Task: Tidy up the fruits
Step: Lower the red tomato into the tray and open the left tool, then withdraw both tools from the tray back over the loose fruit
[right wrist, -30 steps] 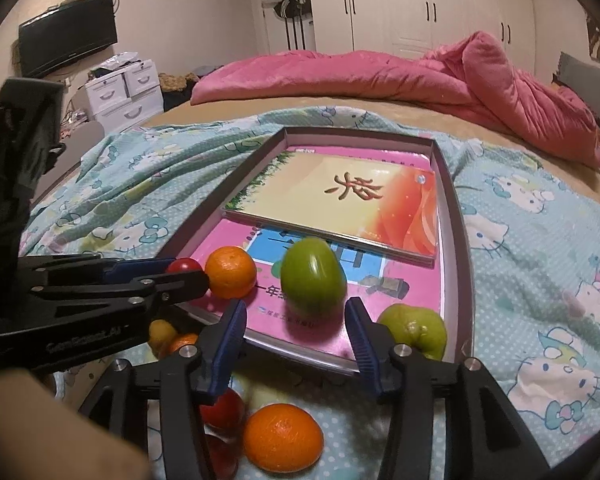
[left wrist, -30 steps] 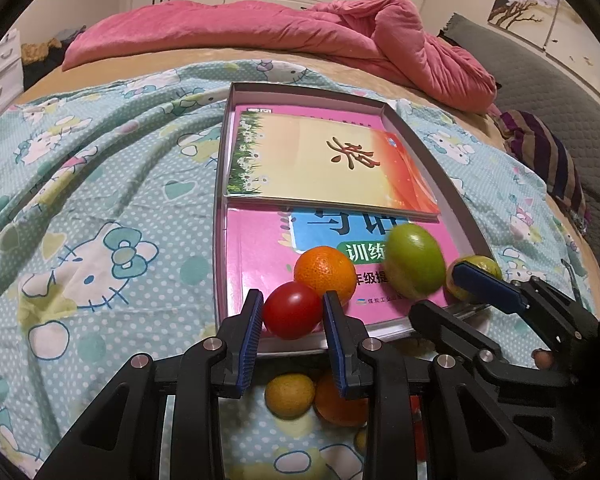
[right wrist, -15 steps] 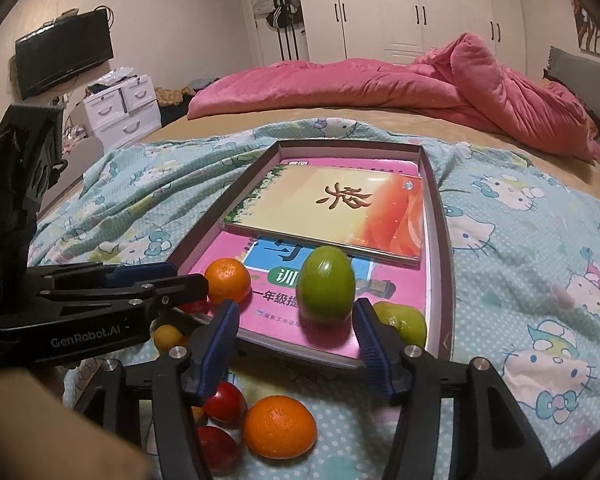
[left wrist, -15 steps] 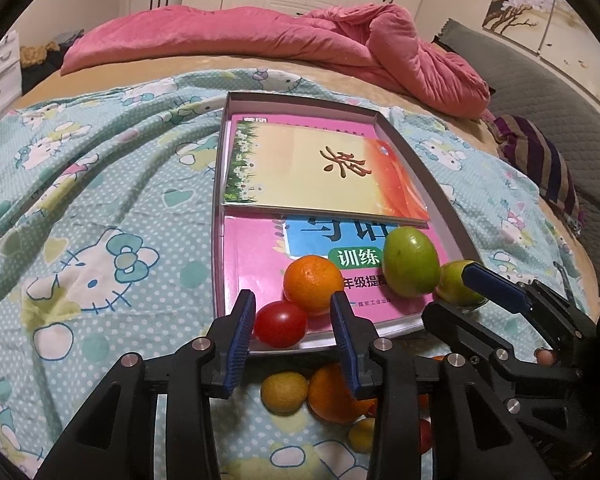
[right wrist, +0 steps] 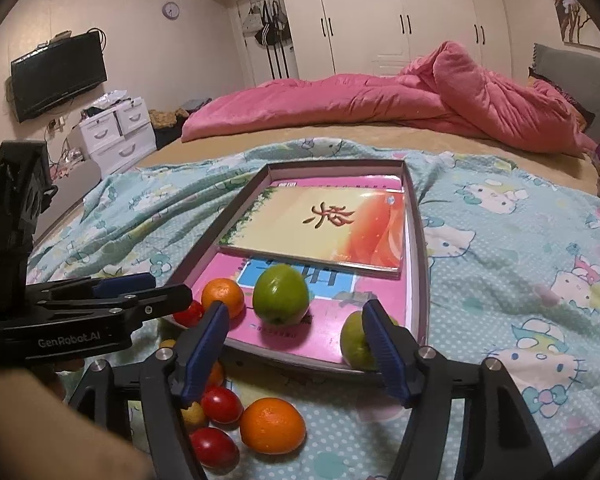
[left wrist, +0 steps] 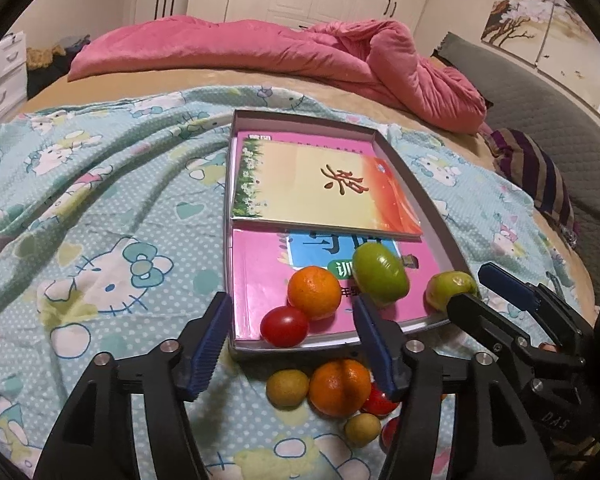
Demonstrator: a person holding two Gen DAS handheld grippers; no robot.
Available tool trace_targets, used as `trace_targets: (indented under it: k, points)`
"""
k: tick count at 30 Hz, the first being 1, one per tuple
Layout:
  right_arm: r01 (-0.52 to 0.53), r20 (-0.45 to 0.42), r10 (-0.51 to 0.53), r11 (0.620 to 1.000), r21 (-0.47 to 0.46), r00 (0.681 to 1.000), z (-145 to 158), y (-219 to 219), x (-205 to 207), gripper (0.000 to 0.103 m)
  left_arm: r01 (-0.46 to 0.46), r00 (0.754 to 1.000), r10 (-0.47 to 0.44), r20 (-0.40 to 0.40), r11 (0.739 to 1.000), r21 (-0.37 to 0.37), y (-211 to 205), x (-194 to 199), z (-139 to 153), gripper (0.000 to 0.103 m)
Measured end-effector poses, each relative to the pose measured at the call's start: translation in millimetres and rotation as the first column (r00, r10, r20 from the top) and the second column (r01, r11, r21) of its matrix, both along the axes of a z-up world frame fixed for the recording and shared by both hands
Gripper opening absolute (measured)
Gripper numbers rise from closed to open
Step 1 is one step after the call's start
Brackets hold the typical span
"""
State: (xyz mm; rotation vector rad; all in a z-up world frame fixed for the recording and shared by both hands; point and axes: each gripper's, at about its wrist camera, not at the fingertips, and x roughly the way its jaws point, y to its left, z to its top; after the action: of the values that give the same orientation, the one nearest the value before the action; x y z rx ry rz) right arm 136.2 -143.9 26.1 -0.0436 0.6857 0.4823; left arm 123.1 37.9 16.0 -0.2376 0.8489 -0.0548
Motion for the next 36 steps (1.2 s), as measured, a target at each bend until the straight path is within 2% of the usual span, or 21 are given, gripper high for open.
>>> trace_targets:
  k: [5, 14, 23, 36]
  points:
    - [0.006, 0.033, -0.006, 1.000, 0.001, 0.999, 7.2, -3.3, -6.4, 0.076, -0.001, 1.000, 0.001, 0.009, 1.000, 0.014, 1.1, -6.1, 4.0, 0.069]
    - [-0.002, 0.067, 0.003, 1.000, -0.020, 0.998, 13.3, -7.0, -14.4, 0.077, -0.002, 1.000, 0.002, 0.002, 1.000, -0.008, 6.6, -15.0, 5.9, 0.071]
    - [-0.011, 0.040, 0.012, 1.000, -0.022, 0.999, 10.1, -14.1, -20.8, 0.079, 0.038, 0.999, -0.038, 0.010, 0.999, -0.011, -2.3, -27.8, 7.7, 0.072]
    - [-0.011, 0.019, 0.013, 0.996, -0.092, 1.000, -1.4, -11.2, -30.7, 0.080, 0.116, 0.993, -0.116, 0.004, 0.993, 0.009, -26.9, -45.6, 5.5, 0.072]
